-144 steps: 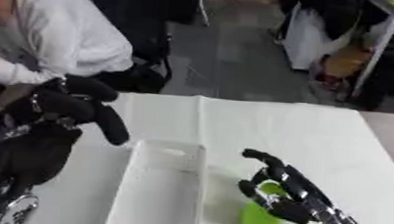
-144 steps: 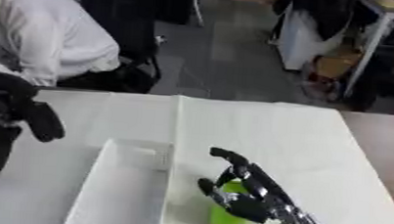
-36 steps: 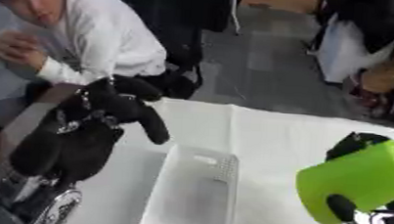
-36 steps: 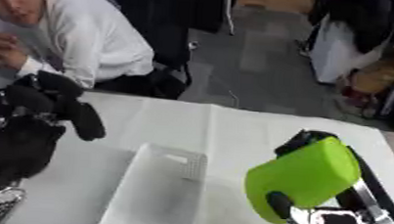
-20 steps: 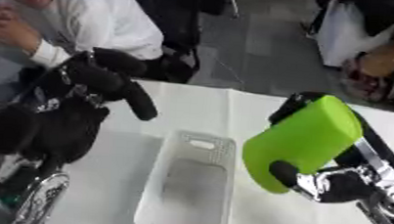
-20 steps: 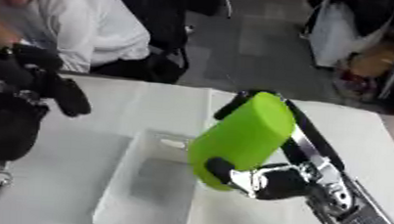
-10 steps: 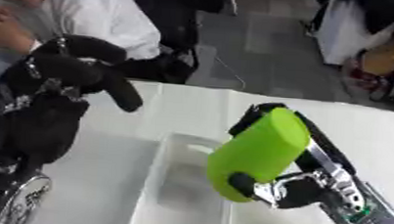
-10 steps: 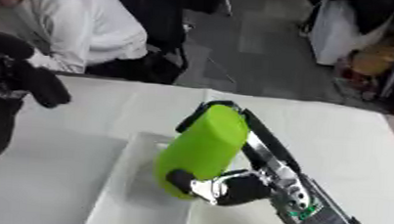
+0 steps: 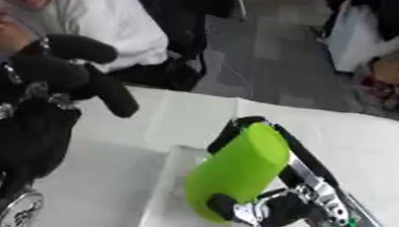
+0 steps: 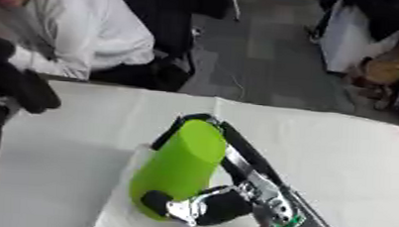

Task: Pick up objects on the table and place them in the box.

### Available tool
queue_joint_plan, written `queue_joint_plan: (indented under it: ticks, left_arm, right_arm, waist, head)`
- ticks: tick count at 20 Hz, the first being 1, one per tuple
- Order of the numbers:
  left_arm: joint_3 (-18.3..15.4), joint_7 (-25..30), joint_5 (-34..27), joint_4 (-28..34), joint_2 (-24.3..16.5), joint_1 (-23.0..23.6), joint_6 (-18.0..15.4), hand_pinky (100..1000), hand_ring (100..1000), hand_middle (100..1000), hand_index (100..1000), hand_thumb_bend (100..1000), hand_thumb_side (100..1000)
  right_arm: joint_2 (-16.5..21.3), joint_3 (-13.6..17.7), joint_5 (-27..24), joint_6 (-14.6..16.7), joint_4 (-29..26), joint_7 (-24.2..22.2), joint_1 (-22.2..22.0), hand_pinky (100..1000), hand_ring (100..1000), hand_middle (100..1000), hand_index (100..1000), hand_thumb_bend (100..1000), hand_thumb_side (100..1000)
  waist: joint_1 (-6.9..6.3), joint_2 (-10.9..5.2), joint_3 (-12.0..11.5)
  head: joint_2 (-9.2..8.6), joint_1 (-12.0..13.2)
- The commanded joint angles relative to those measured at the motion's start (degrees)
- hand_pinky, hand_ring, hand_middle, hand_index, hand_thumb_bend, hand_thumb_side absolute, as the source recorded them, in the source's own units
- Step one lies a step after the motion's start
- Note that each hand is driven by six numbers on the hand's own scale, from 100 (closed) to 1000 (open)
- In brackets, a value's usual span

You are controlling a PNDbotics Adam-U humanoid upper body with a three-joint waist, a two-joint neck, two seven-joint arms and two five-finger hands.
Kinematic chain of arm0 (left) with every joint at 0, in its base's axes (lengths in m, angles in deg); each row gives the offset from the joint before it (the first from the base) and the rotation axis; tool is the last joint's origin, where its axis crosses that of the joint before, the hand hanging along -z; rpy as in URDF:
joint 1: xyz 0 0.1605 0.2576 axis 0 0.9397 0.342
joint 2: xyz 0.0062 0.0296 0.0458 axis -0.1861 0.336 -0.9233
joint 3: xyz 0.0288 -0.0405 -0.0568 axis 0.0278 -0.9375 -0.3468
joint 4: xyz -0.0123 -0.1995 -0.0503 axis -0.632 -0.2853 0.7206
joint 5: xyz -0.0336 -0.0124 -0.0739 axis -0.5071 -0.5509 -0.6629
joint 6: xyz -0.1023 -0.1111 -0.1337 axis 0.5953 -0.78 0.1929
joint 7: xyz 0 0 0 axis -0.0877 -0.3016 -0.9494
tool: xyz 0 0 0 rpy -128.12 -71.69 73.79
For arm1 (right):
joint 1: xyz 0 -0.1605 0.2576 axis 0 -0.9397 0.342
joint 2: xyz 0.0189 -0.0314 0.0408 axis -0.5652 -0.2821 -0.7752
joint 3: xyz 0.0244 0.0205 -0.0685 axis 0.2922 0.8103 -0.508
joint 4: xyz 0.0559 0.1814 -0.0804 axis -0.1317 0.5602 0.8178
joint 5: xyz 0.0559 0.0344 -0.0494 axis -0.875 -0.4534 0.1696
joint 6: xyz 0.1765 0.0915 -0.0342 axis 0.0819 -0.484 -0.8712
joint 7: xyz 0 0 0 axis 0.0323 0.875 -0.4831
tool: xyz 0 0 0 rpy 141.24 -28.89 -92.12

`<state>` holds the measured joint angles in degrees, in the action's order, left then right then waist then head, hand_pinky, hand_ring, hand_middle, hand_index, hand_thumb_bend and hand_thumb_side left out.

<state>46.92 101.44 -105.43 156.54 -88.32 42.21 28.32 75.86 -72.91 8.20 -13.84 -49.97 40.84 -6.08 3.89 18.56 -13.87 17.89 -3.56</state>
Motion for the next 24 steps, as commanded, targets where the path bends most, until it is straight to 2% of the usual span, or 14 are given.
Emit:
queue_joint_plan:
  ticks: [1, 4, 5, 10, 11, 12, 13, 14, 15, 16, 17, 18, 19, 24]
  left_arm:
    - [-0.4, -0.1, 0.0, 1.0, -0.2, -1.1, 0.1, 566, 531, 769, 782, 202, 902]
    - [-0.3, 0.1, 0.0, 1.0, -0.2, -1.1, 0.0, 564, 531, 769, 782, 199, 903]
    - [-0.3, 0.1, 0.0, 1.0, -0.1, -1.1, 0.0, 563, 530, 770, 783, 201, 903]
    - [-0.2, 0.4, 0.0, 1.0, -0.1, -0.9, -0.2, 561, 530, 770, 783, 201, 904]
    - [-0.3, 0.4, 0.0, 1.0, -0.1, -0.9, -0.2, 562, 530, 770, 783, 201, 904]
    - [-0.3, 0.4, -0.1, 1.0, -0.1, -1.0, -0.2, 561, 530, 770, 783, 201, 904]
    - [-0.3, 0.4, -0.1, 1.0, -0.1, -1.0, -0.2, 561, 530, 770, 783, 201, 904]
    - [-0.2, 0.4, -0.1, 1.0, -0.2, -1.0, -0.1, 561, 530, 770, 783, 201, 904]
    - [-0.2, 0.4, -0.2, 1.0, -0.2, -1.0, -0.1, 562, 530, 770, 783, 201, 904]
    - [-0.2, 0.4, -0.3, 1.0, -0.2, -1.1, -0.1, 562, 530, 770, 783, 201, 904]
    - [-0.2, 0.4, -0.3, 1.0, -0.2, -1.1, -0.1, 563, 530, 770, 783, 202, 904]
    - [-0.2, 0.4, -0.4, 1.0, -0.3, -1.2, -0.1, 563, 530, 770, 783, 202, 904]
    - [-0.2, 0.4, -0.5, 1.0, -0.3, -1.2, -0.1, 563, 531, 770, 783, 202, 904]
    - [-0.2, 0.4, -0.7, 1.0, -0.4, -1.2, -0.1, 563, 531, 770, 783, 202, 904]
  right_arm:
    - [-0.1, 0.0, 0.6, 0.2, -0.5, -0.5, 1.4, 100, 100, 100, 153, 100, 344]
    - [-0.2, -0.2, 1.2, 0.4, -0.1, -0.9, 1.6, 100, 100, 100, 154, 100, 271]
    - [-0.2, -0.2, 1.5, 0.5, 0.1, -1.0, 1.7, 100, 100, 100, 154, 100, 351]
    - [-0.5, -0.3, 5.1, 1.3, 2.2, -1.5, 1.4, 100, 100, 100, 165, 100, 396]
    - [-0.5, -0.3, 6.1, 1.8, 2.7, -1.2, 1.2, 100, 100, 292, 439, 114, 529]
    - [-0.6, -0.3, 7.5, 2.2, 3.2, -1.1, 1.1, 100, 100, 127, 305, 100, 467]
    - [-0.6, -0.4, 8.9, 2.4, 3.6, -1.4, 1.0, 100, 330, 614, 690, 184, 645]
    - [-0.6, -0.5, 10.9, 2.5, 4.0, -2.2, 0.9, 100, 368, 658, 721, 190, 658]
    - [-0.6, -0.5, 12.7, 2.5, 4.4, -3.0, 0.9, 531, 624, 910, 922, 243, 738]
    - [-0.7, -0.6, 14.4, 2.6, 4.7, -4.0, 0.8, 531, 624, 910, 922, 243, 738]
    - [-0.9, -0.5, 15.6, 2.7, 4.8, -4.7, 0.7, 695, 747, 999, 1000, 276, 771]
    - [-1.0, -0.5, 16.5, 2.9, 5.0, -5.3, 0.7, 665, 726, 982, 988, 266, 765]
    - [-1.0, -0.4, 17.0, 3.1, 5.0, -5.6, 0.6, 757, 786, 1000, 1000, 298, 781]
    - [-1.2, -0.3, 18.2, 3.4, 5.5, -5.9, 0.4, 808, 816, 1000, 1000, 339, 808]
  waist:
    - [-0.15, -0.79, -0.3]
    - [-0.14, -0.53, -0.6]
    - [-0.16, -0.39, -0.7]
    - [-0.35, 0.12, -0.7]
    - [-0.36, 0.16, -0.7]
    - [-0.36, 0.19, -0.6]
    - [-0.32, 0.19, -0.6]
    - [-0.28, 0.17, -0.6]
    - [-0.23, 0.13, -0.6]
    - [-0.18, 0.1, -0.6]
    - [-0.16, 0.07, -0.6]
    - [-0.14, 0.05, -0.6]
    - [-0.14, 0.04, -0.6]
    - [-0.17, 0.05, -0.5]
  head:
    - [-1.05, -0.5]
    - [-1.15, -0.5]
    - [-1.09, -0.6]
    - [-0.69, -0.7]
    - [-0.63, -0.7]
    - [-0.6, -0.7]
    - [-0.58, -0.7]
    - [-0.58, -0.7]
    - [-0.64, -0.7]
    - [-0.73, -0.7]
    - [-0.78, -0.7]
    - [-0.83, -0.7]
    - [-0.85, -0.6]
    - [-0.72, -0.5]
